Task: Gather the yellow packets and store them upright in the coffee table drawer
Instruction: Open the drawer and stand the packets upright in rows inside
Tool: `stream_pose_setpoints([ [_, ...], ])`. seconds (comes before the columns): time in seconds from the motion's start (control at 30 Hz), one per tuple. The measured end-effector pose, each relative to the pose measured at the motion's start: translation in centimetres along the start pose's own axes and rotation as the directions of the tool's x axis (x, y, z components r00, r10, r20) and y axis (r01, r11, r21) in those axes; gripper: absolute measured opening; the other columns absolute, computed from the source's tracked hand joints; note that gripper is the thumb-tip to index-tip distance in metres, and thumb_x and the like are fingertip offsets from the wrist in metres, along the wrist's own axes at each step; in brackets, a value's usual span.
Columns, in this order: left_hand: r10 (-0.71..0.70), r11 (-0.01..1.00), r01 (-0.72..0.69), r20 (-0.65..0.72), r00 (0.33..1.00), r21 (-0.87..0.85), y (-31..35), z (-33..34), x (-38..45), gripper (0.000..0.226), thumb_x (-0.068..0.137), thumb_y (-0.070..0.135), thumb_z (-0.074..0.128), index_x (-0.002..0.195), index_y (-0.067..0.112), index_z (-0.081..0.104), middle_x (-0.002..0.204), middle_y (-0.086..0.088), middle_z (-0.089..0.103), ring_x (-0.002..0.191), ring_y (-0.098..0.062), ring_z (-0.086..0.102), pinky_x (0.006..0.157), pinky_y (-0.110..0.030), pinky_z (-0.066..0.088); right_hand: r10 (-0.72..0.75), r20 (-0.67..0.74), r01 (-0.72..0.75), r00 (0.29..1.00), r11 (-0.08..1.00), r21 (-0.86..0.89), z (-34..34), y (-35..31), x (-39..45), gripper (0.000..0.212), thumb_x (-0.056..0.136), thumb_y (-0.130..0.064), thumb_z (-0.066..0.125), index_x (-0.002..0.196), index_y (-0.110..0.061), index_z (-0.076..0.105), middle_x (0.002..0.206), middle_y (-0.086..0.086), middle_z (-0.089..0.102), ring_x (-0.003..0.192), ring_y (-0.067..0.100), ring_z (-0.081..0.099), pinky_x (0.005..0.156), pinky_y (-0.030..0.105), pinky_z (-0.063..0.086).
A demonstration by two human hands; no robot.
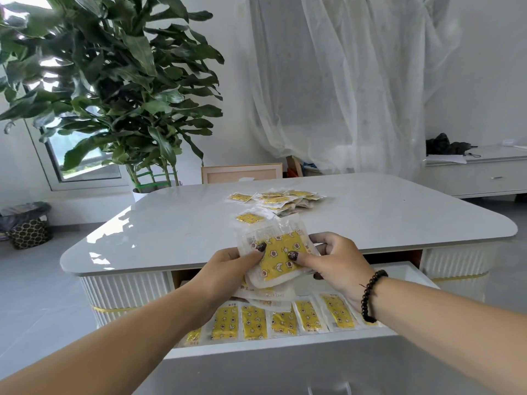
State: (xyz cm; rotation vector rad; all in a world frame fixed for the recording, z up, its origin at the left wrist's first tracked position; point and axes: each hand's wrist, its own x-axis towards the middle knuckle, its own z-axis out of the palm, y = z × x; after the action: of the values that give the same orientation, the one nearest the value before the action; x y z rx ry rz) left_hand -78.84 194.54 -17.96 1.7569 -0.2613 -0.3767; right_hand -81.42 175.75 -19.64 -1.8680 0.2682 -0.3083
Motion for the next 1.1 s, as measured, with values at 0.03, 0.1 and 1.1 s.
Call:
stream_pose_setpoints([
  [0.03, 0.004, 1.000, -0.004, 0.006, 1.000, 0.015, -0.1, 0.0, 0.0, 0.025, 0.099, 0.027, 0.051, 0.100, 0.013, 0.071, 0.091, -0.006, 0.077, 0.081, -0.023, 0.074, 0.074, -0.034, 0.060, 0.008, 0.002, -0.008, 1.000, 1.000, 0.004, 0.1, 0.1, 0.0, 0.048, 0.071, -0.024, 0.081, 0.112, -0.015, 0.058, 0.101, 0.011, 0.069, 0.082, 0.022, 0.067, 0.070, 0.032, 0.053],
  [0.1, 0.000, 1.000, 0.000, -0.001, 1.000, 0.030, -0.2, 0.1, 0.1, 0.026, 0.099, 0.027, 0.050, 0.102, 0.011, 0.070, 0.091, -0.007, 0.077, 0.084, -0.026, 0.074, 0.077, -0.037, 0.059, 0.053, -0.012, -0.052, 0.999, 0.996, 0.074, 0.3, 0.4, 0.0, 0.050, 0.067, -0.020, 0.084, 0.111, -0.013, 0.059, 0.102, 0.011, 0.068, 0.088, 0.023, 0.067, 0.071, 0.031, 0.053],
  [1.1, -0.089, 0.991, 0.080, 0.084, 0.992, 0.105, -1.7, 3.8, 2.0, 0.028, 0.092, 0.005, 0.058, 0.108, 0.024, 0.072, 0.098, -0.004, 0.076, 0.081, -0.023, 0.073, 0.067, -0.031, 0.060, 0.086, -0.299, 0.002, 0.950, 0.959, 0.283, -6.6, 2.3, 5.1, 0.034, 0.089, -0.004, 0.058, 0.123, -0.007, 0.053, 0.112, 0.013, 0.065, 0.095, 0.028, 0.067, 0.088, 0.044, 0.054],
])
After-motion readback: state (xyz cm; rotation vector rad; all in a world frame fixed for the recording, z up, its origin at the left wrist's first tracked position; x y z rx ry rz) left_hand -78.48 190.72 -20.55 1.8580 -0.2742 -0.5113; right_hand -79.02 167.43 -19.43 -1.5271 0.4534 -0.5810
